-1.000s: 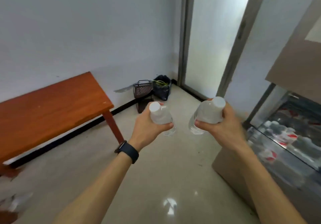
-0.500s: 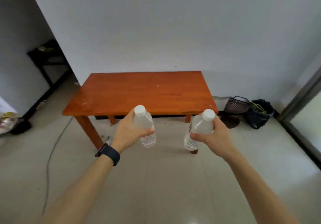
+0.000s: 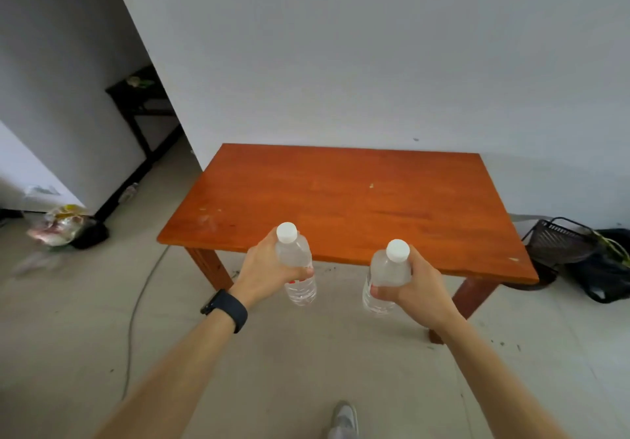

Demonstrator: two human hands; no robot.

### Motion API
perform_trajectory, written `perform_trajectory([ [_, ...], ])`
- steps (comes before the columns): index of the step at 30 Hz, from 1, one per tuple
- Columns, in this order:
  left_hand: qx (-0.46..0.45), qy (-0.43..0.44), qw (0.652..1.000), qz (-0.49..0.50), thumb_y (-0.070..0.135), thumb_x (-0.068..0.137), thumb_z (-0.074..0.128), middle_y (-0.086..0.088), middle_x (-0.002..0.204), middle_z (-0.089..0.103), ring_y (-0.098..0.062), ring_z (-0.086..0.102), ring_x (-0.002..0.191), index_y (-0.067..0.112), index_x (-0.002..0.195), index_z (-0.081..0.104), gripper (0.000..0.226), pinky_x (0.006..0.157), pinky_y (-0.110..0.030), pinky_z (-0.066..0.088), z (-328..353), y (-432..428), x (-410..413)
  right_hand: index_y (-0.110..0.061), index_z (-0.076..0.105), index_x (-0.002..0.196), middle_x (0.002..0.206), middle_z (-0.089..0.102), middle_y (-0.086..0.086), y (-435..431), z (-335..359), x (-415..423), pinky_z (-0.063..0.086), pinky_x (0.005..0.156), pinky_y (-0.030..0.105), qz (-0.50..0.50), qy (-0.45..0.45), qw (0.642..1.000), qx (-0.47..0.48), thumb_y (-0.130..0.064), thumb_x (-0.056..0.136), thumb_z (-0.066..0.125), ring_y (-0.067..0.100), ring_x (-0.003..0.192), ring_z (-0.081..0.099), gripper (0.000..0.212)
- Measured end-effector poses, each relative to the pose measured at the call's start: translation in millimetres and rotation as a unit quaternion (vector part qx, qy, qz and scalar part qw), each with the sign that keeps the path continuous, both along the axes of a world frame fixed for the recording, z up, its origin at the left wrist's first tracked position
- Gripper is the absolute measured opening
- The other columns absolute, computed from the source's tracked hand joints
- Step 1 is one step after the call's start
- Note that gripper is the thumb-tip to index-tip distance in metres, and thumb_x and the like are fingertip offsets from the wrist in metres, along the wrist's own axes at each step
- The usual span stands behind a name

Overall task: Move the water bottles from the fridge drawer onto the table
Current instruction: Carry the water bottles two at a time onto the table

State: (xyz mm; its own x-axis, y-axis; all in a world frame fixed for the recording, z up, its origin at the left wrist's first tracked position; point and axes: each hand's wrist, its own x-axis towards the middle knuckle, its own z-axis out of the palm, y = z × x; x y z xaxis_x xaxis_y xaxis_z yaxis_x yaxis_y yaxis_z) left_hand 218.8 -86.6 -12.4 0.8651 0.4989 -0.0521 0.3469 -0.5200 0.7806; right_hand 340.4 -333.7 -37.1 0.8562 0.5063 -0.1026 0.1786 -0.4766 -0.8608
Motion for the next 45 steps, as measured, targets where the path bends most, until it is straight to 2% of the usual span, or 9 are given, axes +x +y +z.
perform_trajectory([
  [6,-0.022,0.014,0.999,0.034,0.034,0.068,0.089,0.016,0.102,0.062,0.002,0.057,0.094,0.034,0.115,0.054,0.059,0.071,-0.016,0.044,-17.7,75.3,68.9,-0.036,0.052,0.106,0.097,0.063,-0.014,82.4,-7.1,71.5,0.046,0.066,0.020,0.028,0.010,0.999,-0.022,-0.026,0.066,0.087,0.007,0.087,0.061,0.054],
  [16,-0.078,0.059,0.992,0.079,0.037,0.067,0.091,0.014,0.109,0.062,-0.004,0.058,0.098,0.029,0.124,0.051,0.070,0.072,-0.020,0.044,-78.4,218.6,150.8,-0.031,0.054,0.108,0.096,0.065,-0.013,229.9,-48.9,165.3,0.046,0.065,0.022,0.067,0.054,0.994,-0.072,-0.027,0.065,0.085,0.006,0.087,0.063,0.053],
  [23,-0.108,0.109,0.988,0.031,0.029,0.071,0.089,0.015,0.105,0.061,0.000,0.058,0.092,0.026,0.122,0.050,0.065,0.068,-0.016,0.042,-116.4,356.8,231.8,-0.026,0.048,0.122,0.104,0.062,-0.012,367.3,-88.6,230.5,0.046,0.068,0.020,0.061,0.109,0.987,-0.101,-0.021,0.072,0.082,0.008,0.094,0.060,0.060],
  [28,-0.114,0.135,0.984,-0.016,0.029,0.070,0.089,0.012,0.108,0.063,-0.011,0.063,0.101,0.025,0.125,0.050,0.068,0.080,-0.025,0.048,-122.7,459.7,291.1,-0.024,0.045,0.122,0.102,0.065,-0.010,468.7,-99.2,277.3,0.052,0.066,0.022,0.032,0.135,0.984,-0.116,-0.022,0.073,0.084,0.011,0.091,0.065,0.062],
  [31,-0.108,0.137,0.984,-0.030,0.036,0.074,0.086,0.011,0.108,0.065,-0.011,0.064,0.101,0.025,0.123,0.052,0.061,0.083,-0.027,0.051,-128.0,515.1,326.1,-0.029,0.045,0.120,0.103,0.064,-0.013,523.9,-104.5,305.6,0.049,0.067,0.018,0.019,0.128,0.985,-0.110,-0.025,0.069,0.088,0.007,0.093,0.064,0.066],
  [36,-0.082,0.123,0.989,-0.029,0.031,0.072,0.088,0.010,0.113,0.066,-0.011,0.063,0.104,0.026,0.127,0.052,0.066,0.083,-0.024,0.048,-136.9,589.3,376.7,-0.031,0.044,0.122,0.104,0.064,-0.013,606.1,-117.4,356.5,0.053,0.074,0.024,-0.002,0.099,0.990,-0.102,-0.022,0.068,0.087,0.010,0.096,0.064,0.069],
  [41,-0.069,0.102,0.992,0.020,0.038,0.062,0.089,0.004,0.116,0.064,-0.016,0.062,0.105,0.036,0.120,0.053,0.069,0.087,-0.034,0.055,-147.8,646.3,427.9,-0.028,0.050,0.123,0.112,0.061,-0.007,678.2,-128.4,409.8,0.042,0.071,0.018,-0.035,0.044,0.993,-0.103,-0.026,0.066,0.087,0.014,0.100,0.060,0.068],
  [43,-0.069,0.096,0.993,0.008,0.034,0.064,0.090,0.005,0.114,0.065,-0.012,0.062,0.103,0.033,0.120,0.054,0.066,0.080,-0.023,0.051,-149.9,663.3,449.0,-0.025,0.051,0.126,0.115,0.061,-0.005,702.5,-131.6,429.3,0.042,0.075,0.020,-0.039,0.026,0.994,-0.103,-0.029,0.066,0.086,0.015,0.102,0.060,0.070],
  [45,-0.064,0.088,0.994,-0.008,0.030,0.066,0.090,0.006,0.116,0.065,-0.011,0.062,0.102,0.030,0.124,0.054,0.069,0.080,-0.023,0.047,-150.8,677.6,469.4,-0.023,0.048,0.131,0.117,0.060,-0.005,724.6,-132.0,445.6,0.042,0.078,0.023,-0.032,0.004,0.994,-0.107,-0.030,0.068,0.084,0.015,0.104,0.059,0.073],
])
